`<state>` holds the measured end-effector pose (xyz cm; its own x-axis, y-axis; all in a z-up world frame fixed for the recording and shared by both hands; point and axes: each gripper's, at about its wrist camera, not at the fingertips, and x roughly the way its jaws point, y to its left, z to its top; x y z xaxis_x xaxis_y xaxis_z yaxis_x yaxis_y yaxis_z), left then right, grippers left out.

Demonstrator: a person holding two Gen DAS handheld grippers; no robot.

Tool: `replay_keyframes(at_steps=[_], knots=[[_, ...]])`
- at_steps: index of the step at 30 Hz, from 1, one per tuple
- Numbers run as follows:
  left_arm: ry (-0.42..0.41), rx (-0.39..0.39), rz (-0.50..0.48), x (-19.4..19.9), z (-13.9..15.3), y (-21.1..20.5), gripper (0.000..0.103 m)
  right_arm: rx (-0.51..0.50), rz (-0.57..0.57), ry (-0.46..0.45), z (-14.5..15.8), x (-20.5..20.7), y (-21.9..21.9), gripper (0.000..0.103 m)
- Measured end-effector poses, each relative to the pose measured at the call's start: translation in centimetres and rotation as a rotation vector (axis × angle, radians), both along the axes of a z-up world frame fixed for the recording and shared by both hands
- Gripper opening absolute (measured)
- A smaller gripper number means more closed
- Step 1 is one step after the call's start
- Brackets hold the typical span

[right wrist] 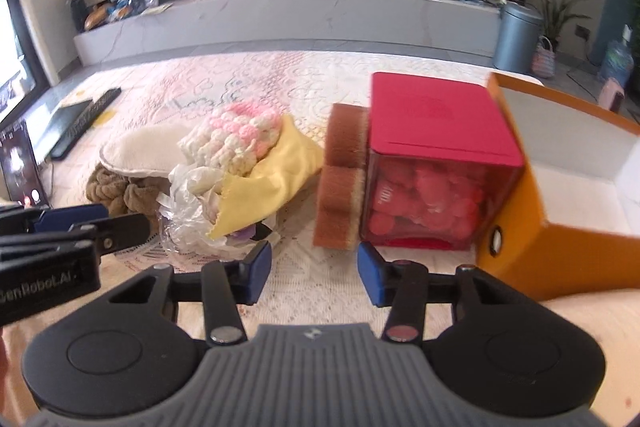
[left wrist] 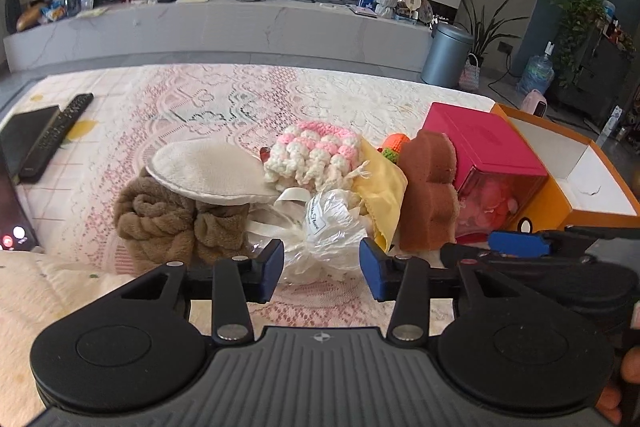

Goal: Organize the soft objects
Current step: 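Grasp the brown sponge with the right tool while the left tool grasps the plastic bag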

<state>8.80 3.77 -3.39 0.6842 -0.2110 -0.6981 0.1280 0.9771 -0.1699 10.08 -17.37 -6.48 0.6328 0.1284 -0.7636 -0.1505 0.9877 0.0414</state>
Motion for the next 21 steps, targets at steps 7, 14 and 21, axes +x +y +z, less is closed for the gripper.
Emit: replay_keyframes(at_steps=[7, 14, 21], knots=[[0.048, -0.046, 0.02, 3.5, -1.1, -0.3, 0.06, -0.01, 0.004, 0.045, -2.0, 3.2, 0.2, 0.048], [0.08, -0.065, 0.007, 4.9, -2.3, -0.7, 0.05, -0.033, 0.02, 0.025, -2.8, 4.2, 0.9, 0.037], [0.058, -0.074, 0.026, 3.9, -1.8, -0.2, 0.028, -0.055, 0.027, -0.011, -2.3, 3.5, 0.9, 0.0]])
